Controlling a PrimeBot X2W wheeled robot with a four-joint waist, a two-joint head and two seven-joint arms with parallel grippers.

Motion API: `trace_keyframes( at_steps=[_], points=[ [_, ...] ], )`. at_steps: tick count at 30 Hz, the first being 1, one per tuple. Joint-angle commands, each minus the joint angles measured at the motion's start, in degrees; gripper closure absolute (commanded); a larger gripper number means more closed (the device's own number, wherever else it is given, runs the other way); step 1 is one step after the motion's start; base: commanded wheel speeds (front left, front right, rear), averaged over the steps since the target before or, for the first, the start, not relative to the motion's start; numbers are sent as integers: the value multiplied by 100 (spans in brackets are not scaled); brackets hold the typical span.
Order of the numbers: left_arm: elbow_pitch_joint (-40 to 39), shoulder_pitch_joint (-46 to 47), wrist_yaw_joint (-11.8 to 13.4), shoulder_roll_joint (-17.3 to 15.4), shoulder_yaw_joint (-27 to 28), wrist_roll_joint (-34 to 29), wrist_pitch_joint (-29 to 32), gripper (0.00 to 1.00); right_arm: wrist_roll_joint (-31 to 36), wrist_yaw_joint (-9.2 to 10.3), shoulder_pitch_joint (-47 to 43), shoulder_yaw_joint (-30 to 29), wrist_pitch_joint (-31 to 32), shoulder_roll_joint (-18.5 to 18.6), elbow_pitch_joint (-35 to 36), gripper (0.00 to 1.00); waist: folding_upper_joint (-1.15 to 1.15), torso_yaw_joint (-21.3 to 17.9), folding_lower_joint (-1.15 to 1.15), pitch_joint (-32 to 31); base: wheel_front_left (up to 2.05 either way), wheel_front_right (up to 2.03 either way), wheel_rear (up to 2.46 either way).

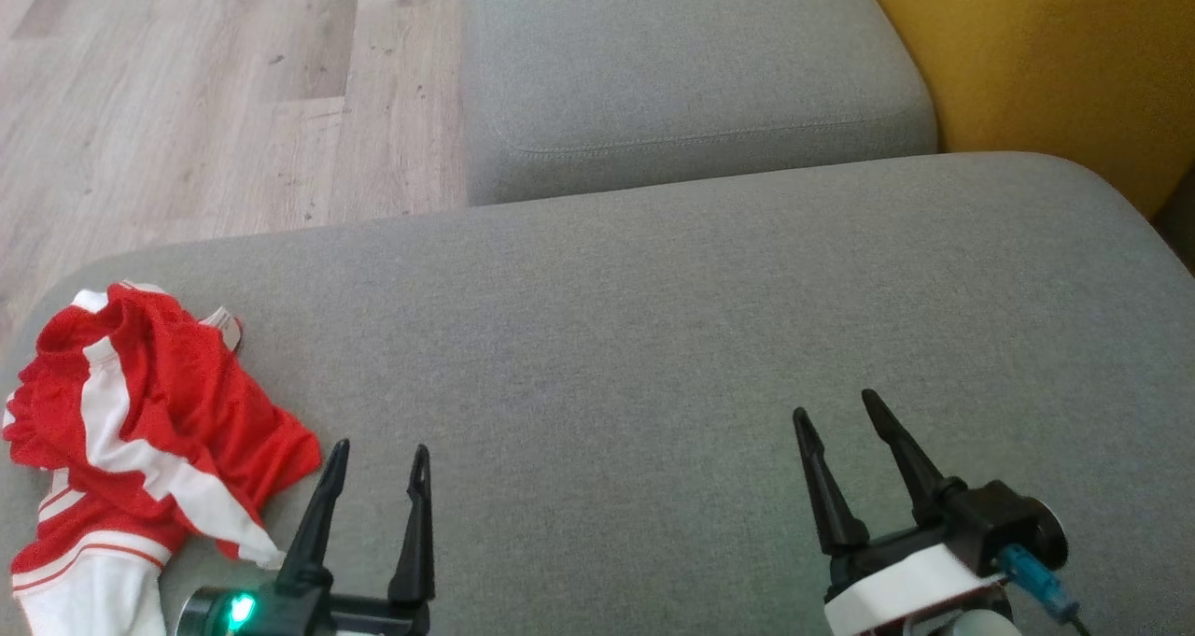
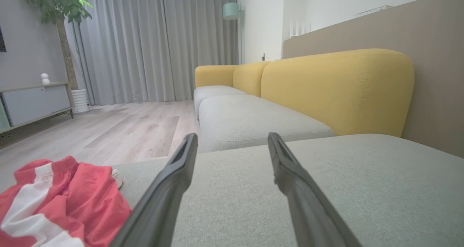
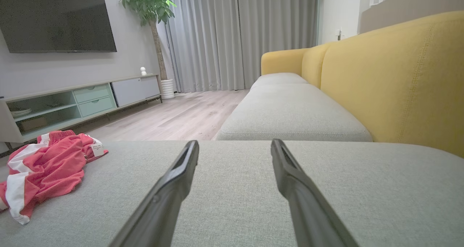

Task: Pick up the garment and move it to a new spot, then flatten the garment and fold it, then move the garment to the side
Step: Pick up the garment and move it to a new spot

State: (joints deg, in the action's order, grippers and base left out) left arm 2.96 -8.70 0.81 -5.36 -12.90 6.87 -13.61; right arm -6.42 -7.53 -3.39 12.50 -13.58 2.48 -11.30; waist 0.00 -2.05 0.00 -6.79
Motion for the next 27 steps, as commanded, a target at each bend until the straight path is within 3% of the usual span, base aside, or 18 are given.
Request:
trace_keyframes(
  at_steps=[1,20,27],
  points=[
    [-260,165,-44,35,204,-214,-101,0,213,4,133,180,-103,39,191,0,0,-10,0,-18,0,0,0],
    [-234,81,-222,156,375,-476,-139,0,385,4,105,207,-141,40,134,0,0,5,0,-102,0,0,0],
    [-170,54,-235,178,422,-508,-139,0,359,4,-83,120,-141,40,139,0,0,395,0,-182,0,0,0]
  ],
)
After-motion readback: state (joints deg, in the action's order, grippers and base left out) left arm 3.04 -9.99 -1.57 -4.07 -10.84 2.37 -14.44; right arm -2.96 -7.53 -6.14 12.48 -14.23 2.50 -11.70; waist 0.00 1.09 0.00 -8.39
